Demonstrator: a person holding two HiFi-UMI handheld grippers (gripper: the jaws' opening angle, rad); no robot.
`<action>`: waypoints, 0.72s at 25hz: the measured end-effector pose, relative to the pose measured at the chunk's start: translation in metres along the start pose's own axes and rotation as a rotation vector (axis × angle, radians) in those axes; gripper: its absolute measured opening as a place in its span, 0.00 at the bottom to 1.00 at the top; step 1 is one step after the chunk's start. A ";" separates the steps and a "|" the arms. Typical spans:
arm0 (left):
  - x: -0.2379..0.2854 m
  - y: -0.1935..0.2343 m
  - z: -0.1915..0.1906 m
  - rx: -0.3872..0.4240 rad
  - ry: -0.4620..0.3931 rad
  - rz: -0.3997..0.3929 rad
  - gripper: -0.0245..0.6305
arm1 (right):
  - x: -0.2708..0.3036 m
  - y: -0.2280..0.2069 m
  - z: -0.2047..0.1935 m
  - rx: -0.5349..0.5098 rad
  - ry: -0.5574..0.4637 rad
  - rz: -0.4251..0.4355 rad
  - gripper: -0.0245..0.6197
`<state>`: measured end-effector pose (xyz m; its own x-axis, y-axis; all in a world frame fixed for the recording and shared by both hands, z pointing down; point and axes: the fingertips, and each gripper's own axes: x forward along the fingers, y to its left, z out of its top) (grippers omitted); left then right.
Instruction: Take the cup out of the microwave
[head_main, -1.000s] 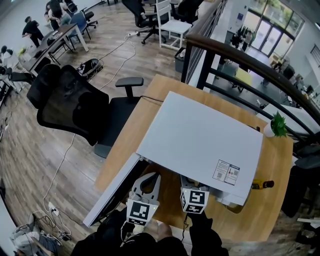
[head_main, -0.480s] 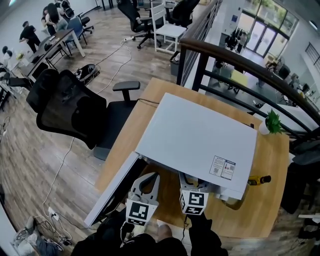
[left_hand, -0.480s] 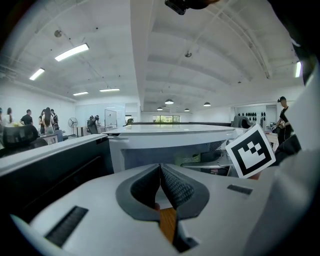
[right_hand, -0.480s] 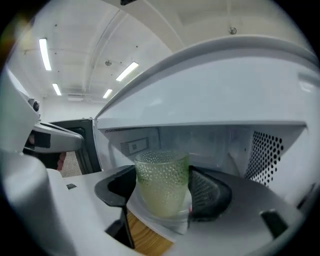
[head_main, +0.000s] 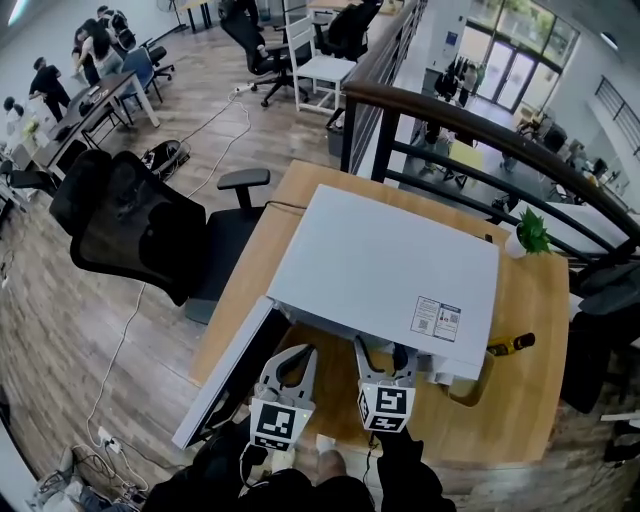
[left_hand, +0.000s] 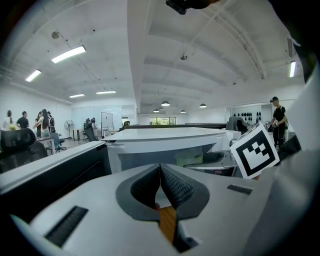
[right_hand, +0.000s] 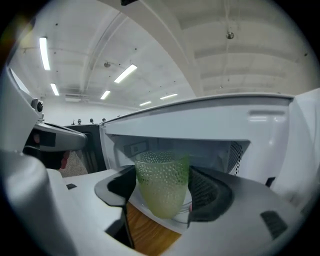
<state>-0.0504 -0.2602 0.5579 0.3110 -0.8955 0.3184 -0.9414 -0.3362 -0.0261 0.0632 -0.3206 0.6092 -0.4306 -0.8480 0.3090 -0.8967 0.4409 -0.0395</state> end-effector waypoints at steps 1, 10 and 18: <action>-0.002 -0.001 0.001 0.002 -0.002 -0.004 0.07 | -0.003 0.001 0.000 0.000 -0.002 -0.004 0.57; -0.031 -0.011 0.003 0.025 -0.027 -0.030 0.07 | -0.037 0.012 -0.001 0.004 -0.022 -0.038 0.57; -0.064 -0.020 0.013 0.045 -0.055 -0.045 0.07 | -0.074 0.026 0.009 0.005 -0.049 -0.060 0.57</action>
<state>-0.0499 -0.1998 0.5252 0.3607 -0.8934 0.2680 -0.9198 -0.3882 -0.0562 0.0711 -0.2492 0.5769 -0.3802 -0.8863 0.2644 -0.9216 0.3873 -0.0269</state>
